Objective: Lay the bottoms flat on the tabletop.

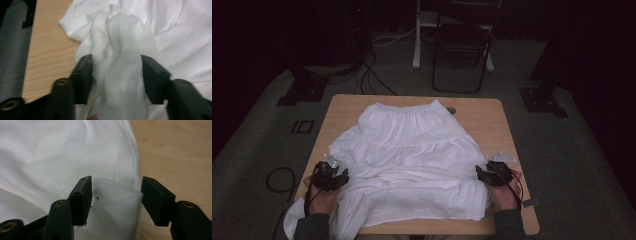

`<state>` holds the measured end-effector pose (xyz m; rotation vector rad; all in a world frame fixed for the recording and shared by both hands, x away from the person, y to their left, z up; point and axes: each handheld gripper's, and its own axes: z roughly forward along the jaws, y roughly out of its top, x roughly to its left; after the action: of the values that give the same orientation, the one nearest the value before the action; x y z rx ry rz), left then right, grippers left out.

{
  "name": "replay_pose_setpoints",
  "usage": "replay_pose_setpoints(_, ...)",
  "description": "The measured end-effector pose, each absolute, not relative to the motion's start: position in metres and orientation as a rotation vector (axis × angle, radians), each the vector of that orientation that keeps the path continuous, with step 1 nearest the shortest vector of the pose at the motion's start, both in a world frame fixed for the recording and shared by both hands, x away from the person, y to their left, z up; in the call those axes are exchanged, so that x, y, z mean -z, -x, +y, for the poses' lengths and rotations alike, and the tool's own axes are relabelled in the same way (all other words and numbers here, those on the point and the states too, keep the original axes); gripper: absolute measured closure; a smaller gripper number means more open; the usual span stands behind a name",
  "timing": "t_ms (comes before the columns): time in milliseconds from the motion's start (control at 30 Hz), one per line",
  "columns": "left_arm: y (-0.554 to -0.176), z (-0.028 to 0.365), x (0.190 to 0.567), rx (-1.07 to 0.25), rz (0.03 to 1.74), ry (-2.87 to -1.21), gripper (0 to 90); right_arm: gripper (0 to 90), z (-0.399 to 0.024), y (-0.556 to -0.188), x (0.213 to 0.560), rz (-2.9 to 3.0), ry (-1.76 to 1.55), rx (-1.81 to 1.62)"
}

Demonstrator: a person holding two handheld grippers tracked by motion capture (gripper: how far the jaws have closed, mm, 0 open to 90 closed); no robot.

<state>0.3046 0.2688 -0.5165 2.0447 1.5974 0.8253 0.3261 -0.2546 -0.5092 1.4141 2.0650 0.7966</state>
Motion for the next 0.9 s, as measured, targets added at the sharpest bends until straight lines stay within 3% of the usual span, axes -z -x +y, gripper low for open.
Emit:
replay_pose_setpoints(100,-0.302,0.277,0.517,-0.822,1.627,-2.025,74.7,44.4,-0.252,-0.333,0.525,2.117,-1.437,-0.686)
replay_pose_setpoints(233,-0.292,0.295,0.514,-0.842,1.691,-1.975,82.8,62.6,-0.258,-0.323,0.531,2.127,-1.478,-0.662)
replay_pose_setpoints(500,-0.273,0.339,0.518,-0.828,1.842,-1.858,82.2,74.9,-0.277,-0.290,0.526,2.091,-1.518,-0.589)
replay_pose_setpoints(667,-0.262,0.357,0.520,-0.872,1.955,-1.771,75.9,82.0,-0.299,-0.263,0.523,2.052,-1.572,-0.544)
replay_pose_setpoints(767,-0.260,0.358,0.518,-0.866,1.934,-1.764,69.7,82.0,-0.304,-0.258,0.522,2.046,-1.586,-0.538)
replay_pose_setpoints(900,-0.259,0.345,0.508,-0.892,1.825,-1.784,60.9,64.8,-0.307,-0.252,0.509,1.990,-1.564,-0.599)
